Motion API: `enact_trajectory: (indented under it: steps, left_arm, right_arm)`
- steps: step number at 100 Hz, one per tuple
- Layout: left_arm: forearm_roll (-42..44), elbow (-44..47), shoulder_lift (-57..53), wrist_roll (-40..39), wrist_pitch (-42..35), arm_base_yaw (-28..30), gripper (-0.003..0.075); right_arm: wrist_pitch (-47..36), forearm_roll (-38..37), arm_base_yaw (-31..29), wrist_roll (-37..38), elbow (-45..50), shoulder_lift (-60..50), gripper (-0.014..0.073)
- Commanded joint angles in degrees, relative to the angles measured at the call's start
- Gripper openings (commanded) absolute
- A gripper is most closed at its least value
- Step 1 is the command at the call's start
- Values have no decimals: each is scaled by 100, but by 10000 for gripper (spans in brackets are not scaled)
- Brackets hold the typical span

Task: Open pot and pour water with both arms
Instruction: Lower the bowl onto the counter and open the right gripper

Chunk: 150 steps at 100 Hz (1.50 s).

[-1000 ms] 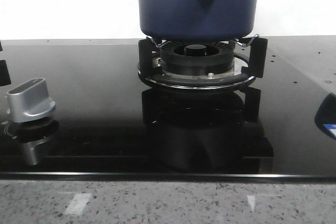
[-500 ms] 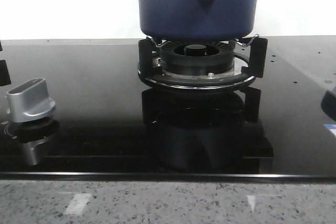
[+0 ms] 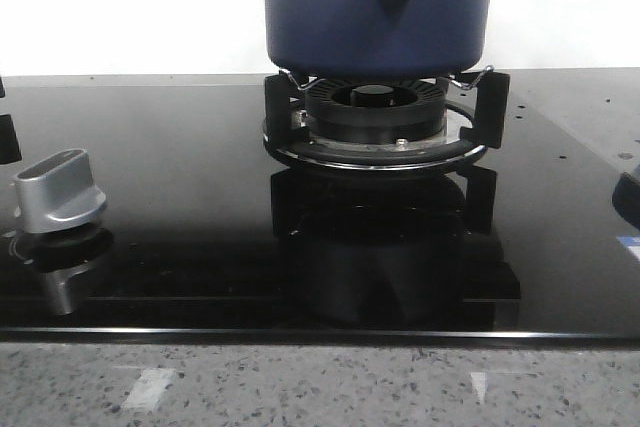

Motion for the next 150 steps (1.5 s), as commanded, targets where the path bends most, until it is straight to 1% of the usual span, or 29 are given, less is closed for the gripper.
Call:
enact_trajectory:
  steps: [1,22,54,66,150]
  left_arm:
    - [-510,-228,-131,22,245,-50,355]
    - [-510,-228,133,22,283,-80,355]
    - [-416,-228,532,218,167,-320,355]
    - [-416,-228,542,218,-29,-320,355]
    - [-183,-228,542,206,4,-320,355]
  right_arm:
    - [-53,221,-32,1,-219,-398,345]
    - [60,375,-32,1,-219,-736,345]
    - [49,375,-32,1,-219,-774,345]
    - [40,375,-32,1,-219,-774,345]
    - [10,384,-22,1,-164,-774,345]
